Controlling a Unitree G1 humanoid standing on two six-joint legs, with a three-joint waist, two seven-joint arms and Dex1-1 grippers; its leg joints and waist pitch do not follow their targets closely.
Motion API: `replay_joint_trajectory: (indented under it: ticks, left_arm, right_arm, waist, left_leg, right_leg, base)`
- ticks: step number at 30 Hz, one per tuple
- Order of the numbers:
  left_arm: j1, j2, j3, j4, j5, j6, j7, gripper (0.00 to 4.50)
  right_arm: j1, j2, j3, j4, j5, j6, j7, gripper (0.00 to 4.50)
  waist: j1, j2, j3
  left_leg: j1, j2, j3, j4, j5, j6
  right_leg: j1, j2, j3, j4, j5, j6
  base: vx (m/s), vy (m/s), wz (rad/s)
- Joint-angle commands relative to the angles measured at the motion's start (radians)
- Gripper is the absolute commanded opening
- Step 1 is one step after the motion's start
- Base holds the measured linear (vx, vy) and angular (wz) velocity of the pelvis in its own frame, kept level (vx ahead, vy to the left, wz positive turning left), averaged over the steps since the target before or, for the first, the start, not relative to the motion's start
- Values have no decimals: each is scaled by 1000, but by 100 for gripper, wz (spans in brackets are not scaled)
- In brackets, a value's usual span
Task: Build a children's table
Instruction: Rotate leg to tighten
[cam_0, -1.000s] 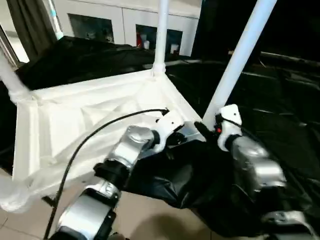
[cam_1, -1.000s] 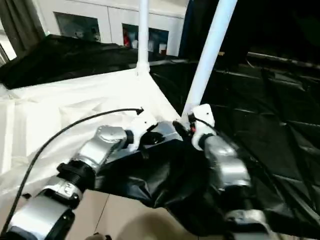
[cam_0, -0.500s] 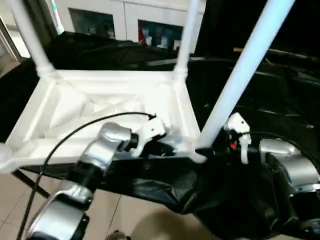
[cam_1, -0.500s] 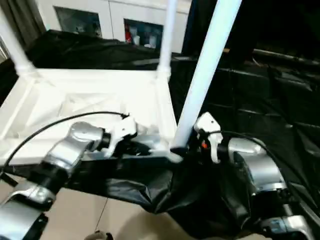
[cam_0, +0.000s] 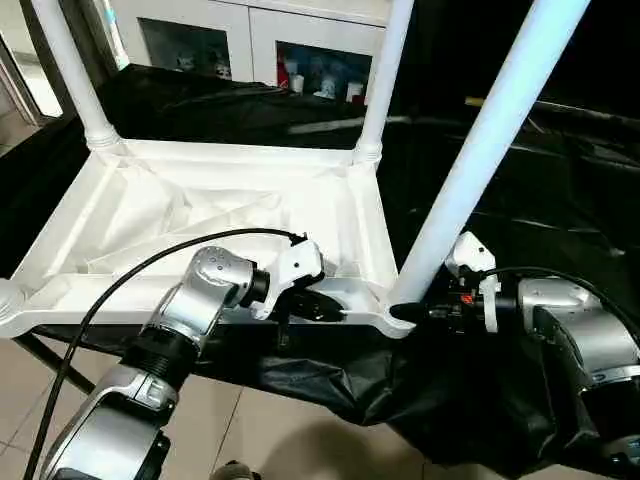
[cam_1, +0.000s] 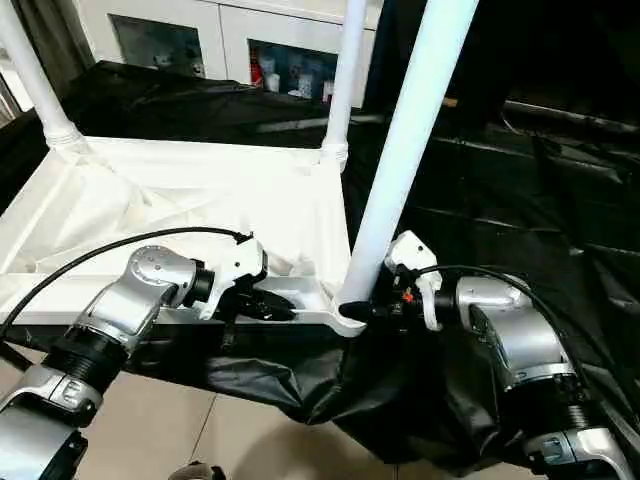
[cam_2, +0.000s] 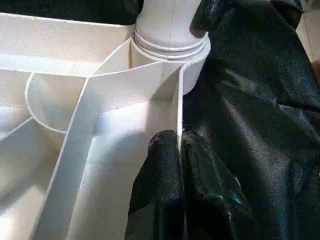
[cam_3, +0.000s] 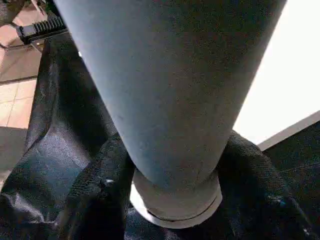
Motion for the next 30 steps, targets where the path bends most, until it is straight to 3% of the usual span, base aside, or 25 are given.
replay_joint_trajectory:
  ticks: [1, 6, 9, 12, 13, 14, 17, 18, 19, 21, 23, 24, 29, 30]
  left_arm:
    - [16, -24, -19, -14, -28, 2, -12, 0]
    - [14, -24, -17, -7, -29, -1, -7, 0]
    - [11, -32, -10, 2, -24, -1, 20, 0]
    - [-18, -68, 9, 60, 12, 5, 157, 0]
    - [-35, -90, 20, 93, 32, 11, 237, 0]
    - [-44, -101, 25, 110, 42, 15, 276, 0]
    - [-71, -151, 41, 159, 59, 42, 402, 0]
    - [-81, -179, 48, 178, 64, 54, 461, 0]
    - [-81, -179, 48, 178, 64, 54, 461, 0]
    - [-91, -260, 44, 194, 72, 83, 552, 0]
    - [-94, -289, 36, 202, 82, 84, 580, 0]
    - [-98, -305, 28, 209, 90, 79, 593, 0]
    - [-103, -343, -10, 225, 114, 44, 594, 0]
    - [-104, -346, -14, 229, 117, 38, 594, 0]
  right_arm:
    - [3, 17, 37, -10, 9, 2, 30, 209]
    - [17, 19, 45, -11, 13, 2, 38, 203]
    - [27, 29, 45, -7, 14, 1, 27, 201]
    - [34, 81, 21, 23, -9, -8, -90, 201]
    - [31, 115, 6, 51, -31, -23, -176, 200]
    - [29, 133, -1, 66, -44, -32, -220, 200]
    - [17, 221, -54, 117, -42, -4, -388, 199]
    - [12, 268, -75, 135, -46, 4, -473, 198]
    - [12, 268, -75, 135, -46, 4, -473, 198]
    - [-14, 410, -113, 193, -84, 11, -737, 197]
    - [-31, 463, -124, 223, -102, 8, -841, 197]
    - [-45, 493, -125, 244, -117, 0, -897, 197]
    - [-74, 549, -105, 266, -138, -39, -922, 197]
    - [-76, 551, -99, 265, -144, -48, -918, 252]
  waist:
    - [3, -12, -48]
    - [4, -13, -49]
    - [4, -9, -50]
    - [3, -8, -47]
    - [-2, -5, -44]
    - [-2, -6, -45]
    - [-9, -2, -41]
    - [-11, 0, -44]
    - [-12, -3, -45]
    - [-19, 1, -42]
    - [-27, 0, -44]
    - [-27, 5, -45]
    - [-29, 11, -46]
    - [-30, 12, -47]
  left_leg:
    - [13, 24, -5, -54, -176, 75]
    - [13, 24, -5, -53, -173, 79]
    - [14, 25, -5, -53, -175, 79]
    - [14, 24, -5, -54, -186, 75]
    - [15, 22, -4, -57, -213, 58]
    - [18, 21, -9, -62, -260, 31]
    - [20, 22, -13, -68, -308, 4]
    - [19, 21, -17, -71, -324, -8]
    - [19, 20, -18, -72, -329, -15]
    - [20, 19, -16, -73, -345, -23]
    - [19, 16, -20, -75, -358, -32]
    - [23, 16, -21, -75, -365, -30]
    - [20, 16, -23, -78, -387, -26]
    - [19, 15, -22, -78, -390, -25]
  right_leg:
    - [42, -43, 27, -56, -105, -239]
    - [43, -43, 27, -55, -104, -243]
    - [42, -43, 26, -55, -96, -248]
    - [40, -43, 27, -58, -101, -248]
    - [35, -42, 28, -65, -146, -240]
    - [39, -47, 26, -71, -234, -220]
    - [31, -48, 28, -81, -322, -189]
    - [35, -49, 26, -83, -351, -173]
    - [32, -48, 26, -86, -353, -164]
    - [24, -46, 29, -89, -359, -161]
    - [26, -47, 26, -92, -397, -145]
    - [24, -47, 27, -95, -406, -136]
    - [23, -43, 26, -100, -395, -113]
    - [24, -42, 26, -99, -382, -111]
  base:
    - [0, 0, 0]
    - [0, 0, 0]
    - [0, 0, 0]
    - [0, 0, 0]
    - [0, 0, 0]
    - [0, 0, 0]
    - [0, 0, 0]
    - [0, 0, 0]
    - [0, 0, 0]
    - [0, 0, 0]
    - [0, 0, 0]
    - [0, 0, 0]
    - [0, 0, 0]
    - [0, 0, 0]
